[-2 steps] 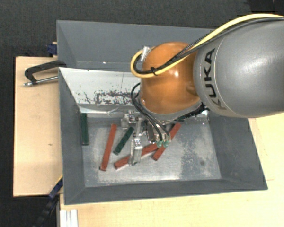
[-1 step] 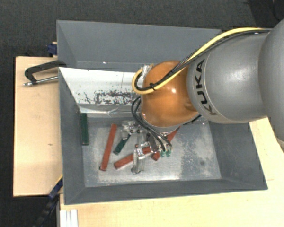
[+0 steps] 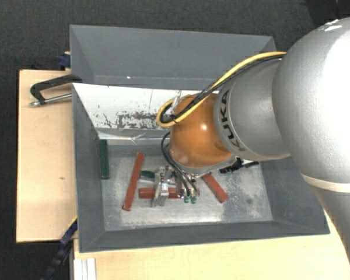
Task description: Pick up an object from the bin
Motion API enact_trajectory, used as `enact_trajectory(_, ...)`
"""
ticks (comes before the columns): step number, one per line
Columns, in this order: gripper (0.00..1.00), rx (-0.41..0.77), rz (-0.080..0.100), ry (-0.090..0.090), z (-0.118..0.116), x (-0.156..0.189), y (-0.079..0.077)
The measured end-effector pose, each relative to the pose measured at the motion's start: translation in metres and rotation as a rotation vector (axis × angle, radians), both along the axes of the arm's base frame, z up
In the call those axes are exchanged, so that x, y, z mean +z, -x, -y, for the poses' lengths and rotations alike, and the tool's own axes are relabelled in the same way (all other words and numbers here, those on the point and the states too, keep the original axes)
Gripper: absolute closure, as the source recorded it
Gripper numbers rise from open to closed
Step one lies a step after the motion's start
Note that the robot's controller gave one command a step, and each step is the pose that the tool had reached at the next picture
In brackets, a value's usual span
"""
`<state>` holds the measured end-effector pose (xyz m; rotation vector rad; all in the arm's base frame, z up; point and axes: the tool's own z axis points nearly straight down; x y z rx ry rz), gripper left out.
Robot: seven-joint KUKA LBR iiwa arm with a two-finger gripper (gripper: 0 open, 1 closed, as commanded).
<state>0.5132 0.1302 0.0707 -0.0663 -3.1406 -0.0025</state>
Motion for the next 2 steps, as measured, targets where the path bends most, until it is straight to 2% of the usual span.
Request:
enact_trajectory(1,1.0,0.0,0.0,0.0,0.0,0.0,0.0)
enact_trajectory(2,1.0,0.001,0.005,0.0,0.027,0.147,0.013)
